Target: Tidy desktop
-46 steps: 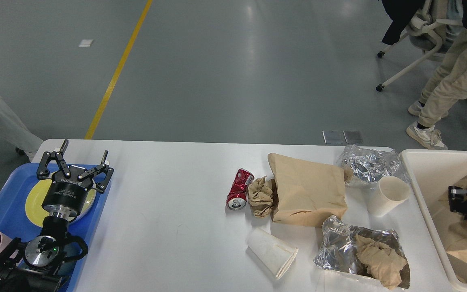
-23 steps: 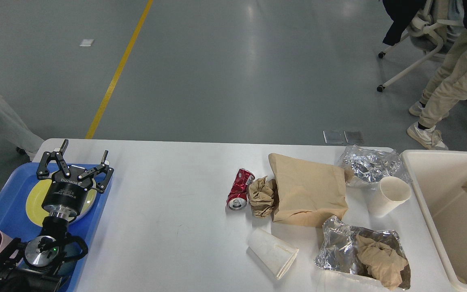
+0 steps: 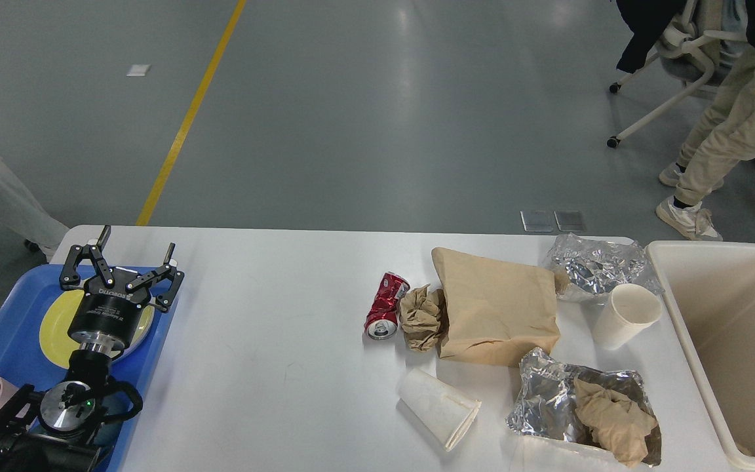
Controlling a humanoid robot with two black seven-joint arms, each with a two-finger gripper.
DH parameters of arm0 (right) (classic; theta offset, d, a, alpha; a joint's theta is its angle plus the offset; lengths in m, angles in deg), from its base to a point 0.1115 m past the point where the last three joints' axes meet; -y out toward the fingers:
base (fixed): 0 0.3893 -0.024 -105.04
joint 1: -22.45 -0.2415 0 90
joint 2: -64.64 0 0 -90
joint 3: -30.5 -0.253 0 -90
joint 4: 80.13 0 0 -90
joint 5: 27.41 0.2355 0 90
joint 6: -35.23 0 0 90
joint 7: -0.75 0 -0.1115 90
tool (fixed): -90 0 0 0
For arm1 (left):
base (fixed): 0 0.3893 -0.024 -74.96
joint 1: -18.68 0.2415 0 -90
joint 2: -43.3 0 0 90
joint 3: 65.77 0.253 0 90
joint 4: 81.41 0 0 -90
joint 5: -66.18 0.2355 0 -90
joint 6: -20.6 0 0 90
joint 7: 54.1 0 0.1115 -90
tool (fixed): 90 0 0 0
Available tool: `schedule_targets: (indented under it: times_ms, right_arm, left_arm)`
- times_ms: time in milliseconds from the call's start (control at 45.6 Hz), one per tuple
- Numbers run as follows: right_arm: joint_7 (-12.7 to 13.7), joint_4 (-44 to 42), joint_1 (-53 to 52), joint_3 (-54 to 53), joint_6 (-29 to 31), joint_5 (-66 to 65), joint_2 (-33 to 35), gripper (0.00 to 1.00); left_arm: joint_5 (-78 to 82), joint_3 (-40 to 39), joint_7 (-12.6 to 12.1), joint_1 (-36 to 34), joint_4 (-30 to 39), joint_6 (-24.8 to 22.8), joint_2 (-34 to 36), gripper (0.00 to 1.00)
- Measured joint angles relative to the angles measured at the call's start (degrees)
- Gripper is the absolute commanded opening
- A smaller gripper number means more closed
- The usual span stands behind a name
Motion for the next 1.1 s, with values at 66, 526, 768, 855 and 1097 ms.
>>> schedule_targets:
  times_ms: [66,526,768,855,1097]
  right_arm:
    - [-0.3,-5.1,7.7,-0.9,-7.2,0.0,-4.4,0.00]
    - [-0.1,-28.4,31.8,-2.2,-22.7,1.2,-20.6,0.00]
    - [-0.1,-28.7,34.2,-3.3,-22.9,1.2,-20.8,0.00]
    - [-0.1,-28.4,34.6,-3.4,-22.9,1.3,-20.9,0.00]
    - [-0.2,-28.2,35.3,-3.3,-23.1,1.3,-21.1,0.74]
  left_arm:
    - [0.0,0.0,0.0,0.0,0.0,0.0,0.0,0.97]
    - [0.0,0.0,0.0,0.0,0.0,0.0,0.0,0.96]
    - [0.0,0.0,0.0,0.0,0.0,0.0,0.0,0.97]
    - [0.0,0.0,0.0,0.0,0.0,0.0,0.0,0.97]
    - [0.0,0.0,0.0,0.0,0.0,0.0,0.0,0.96]
